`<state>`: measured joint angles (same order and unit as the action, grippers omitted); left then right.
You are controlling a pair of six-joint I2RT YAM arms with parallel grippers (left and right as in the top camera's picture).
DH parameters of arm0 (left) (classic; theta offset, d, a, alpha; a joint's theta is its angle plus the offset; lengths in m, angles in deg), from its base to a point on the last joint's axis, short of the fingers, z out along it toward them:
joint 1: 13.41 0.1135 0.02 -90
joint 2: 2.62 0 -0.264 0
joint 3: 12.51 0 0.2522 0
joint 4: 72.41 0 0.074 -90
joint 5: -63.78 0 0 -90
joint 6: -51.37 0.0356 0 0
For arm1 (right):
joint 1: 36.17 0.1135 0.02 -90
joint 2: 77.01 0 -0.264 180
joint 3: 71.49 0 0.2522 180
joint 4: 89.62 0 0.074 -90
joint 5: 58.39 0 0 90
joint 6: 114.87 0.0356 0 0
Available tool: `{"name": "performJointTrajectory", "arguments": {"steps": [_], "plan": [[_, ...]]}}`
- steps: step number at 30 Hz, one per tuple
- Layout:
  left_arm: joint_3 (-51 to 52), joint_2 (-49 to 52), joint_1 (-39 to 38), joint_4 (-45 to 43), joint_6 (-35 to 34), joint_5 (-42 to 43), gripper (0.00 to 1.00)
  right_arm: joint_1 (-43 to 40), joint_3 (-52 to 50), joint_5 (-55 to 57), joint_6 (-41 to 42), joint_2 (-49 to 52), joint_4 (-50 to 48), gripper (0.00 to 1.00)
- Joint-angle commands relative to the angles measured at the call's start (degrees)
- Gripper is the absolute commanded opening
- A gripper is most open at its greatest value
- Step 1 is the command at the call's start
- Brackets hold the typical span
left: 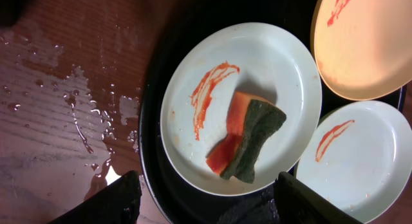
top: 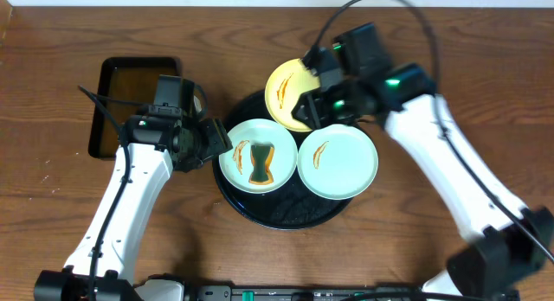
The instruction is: Clean dirty plates on tray and stack at the side
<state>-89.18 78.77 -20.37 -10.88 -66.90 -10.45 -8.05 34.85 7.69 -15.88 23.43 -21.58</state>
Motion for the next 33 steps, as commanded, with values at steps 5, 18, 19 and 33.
{"name": "performJointTrajectory", "arguments": {"steps": [5, 18, 19, 33], "plan": [[0.0, 0.2, 0.0, 1.1, 0.8, -0.4, 0.69, 3.1, 0.6, 7.4, 6.9, 11.2, 2.1, 0.4], [0.0, 0.2, 0.0, 1.0, 0.8, -0.4, 0.69, 3.5, 0.6, 7.4, 7.2, 21.4, 0.2, 0.31], [0.0, 0.2, 0.0, 1.0, 0.7, -0.7, 0.69, 3.7, 0.6, 7.4, 7.0, 21.4, -0.5, 0.31], [0.1, 0.3, 0.0, 1.0, 0.7, -3.4, 0.69, 4.8, 0.4, 14.7, 7.7, 21.8, -4.7, 0.31]]}}
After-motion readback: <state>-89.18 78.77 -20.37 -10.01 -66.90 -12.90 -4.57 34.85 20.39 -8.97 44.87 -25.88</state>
